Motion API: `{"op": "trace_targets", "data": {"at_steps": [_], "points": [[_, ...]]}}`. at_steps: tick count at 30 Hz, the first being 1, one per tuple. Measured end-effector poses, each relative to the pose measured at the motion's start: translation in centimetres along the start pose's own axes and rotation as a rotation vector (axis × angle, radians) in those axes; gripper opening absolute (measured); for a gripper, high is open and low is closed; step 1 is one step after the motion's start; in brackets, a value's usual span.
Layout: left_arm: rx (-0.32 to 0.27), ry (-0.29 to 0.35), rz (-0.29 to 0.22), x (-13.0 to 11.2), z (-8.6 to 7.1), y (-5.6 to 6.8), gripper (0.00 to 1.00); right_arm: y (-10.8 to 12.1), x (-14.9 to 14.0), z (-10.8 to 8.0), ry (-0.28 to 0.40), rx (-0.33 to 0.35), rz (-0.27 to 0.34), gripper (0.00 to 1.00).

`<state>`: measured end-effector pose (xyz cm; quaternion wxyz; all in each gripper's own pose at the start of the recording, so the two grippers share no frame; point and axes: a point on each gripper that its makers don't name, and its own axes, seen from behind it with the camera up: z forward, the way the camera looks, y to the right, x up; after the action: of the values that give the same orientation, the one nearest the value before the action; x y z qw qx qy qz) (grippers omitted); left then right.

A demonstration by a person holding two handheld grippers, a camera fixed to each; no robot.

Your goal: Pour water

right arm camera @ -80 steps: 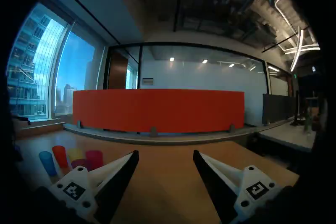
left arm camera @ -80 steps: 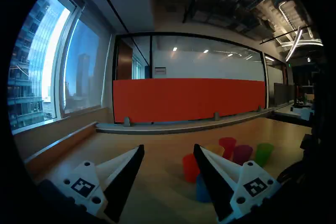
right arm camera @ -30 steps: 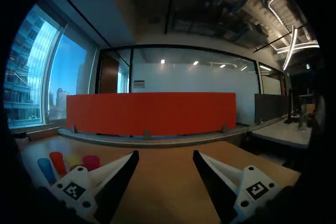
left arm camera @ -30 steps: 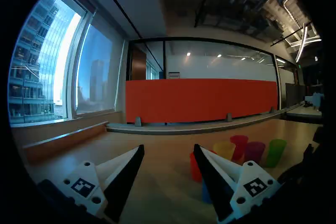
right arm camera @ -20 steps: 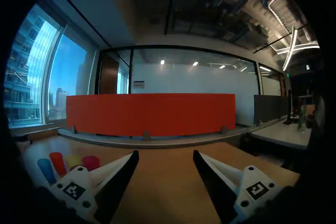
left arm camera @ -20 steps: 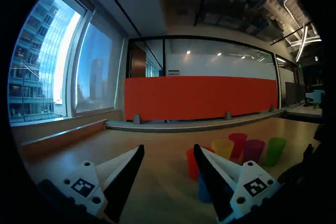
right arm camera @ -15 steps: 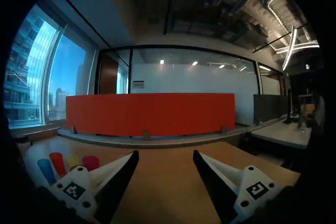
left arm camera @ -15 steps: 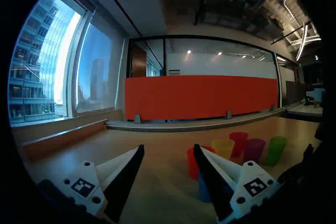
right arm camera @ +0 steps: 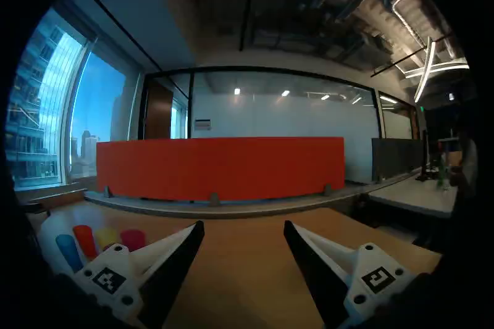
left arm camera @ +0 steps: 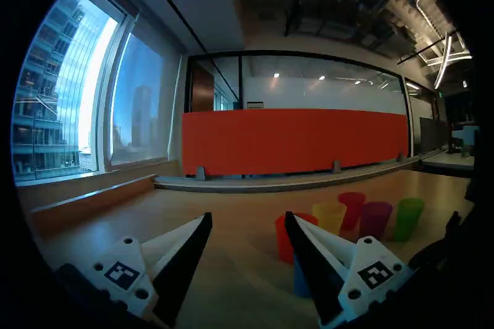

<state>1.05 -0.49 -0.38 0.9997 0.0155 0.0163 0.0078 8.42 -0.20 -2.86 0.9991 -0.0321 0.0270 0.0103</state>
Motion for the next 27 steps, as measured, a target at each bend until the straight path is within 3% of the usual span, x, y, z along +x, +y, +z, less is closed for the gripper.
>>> {"op": "trace_targets", "data": {"at_steps": [27], "points": [[-0.014,-0.032,-0.016,-0.98,0.36,0.00,0.87,-0.15,-0.15,0.27,0.004,0.006,0.004,1.00]]}}
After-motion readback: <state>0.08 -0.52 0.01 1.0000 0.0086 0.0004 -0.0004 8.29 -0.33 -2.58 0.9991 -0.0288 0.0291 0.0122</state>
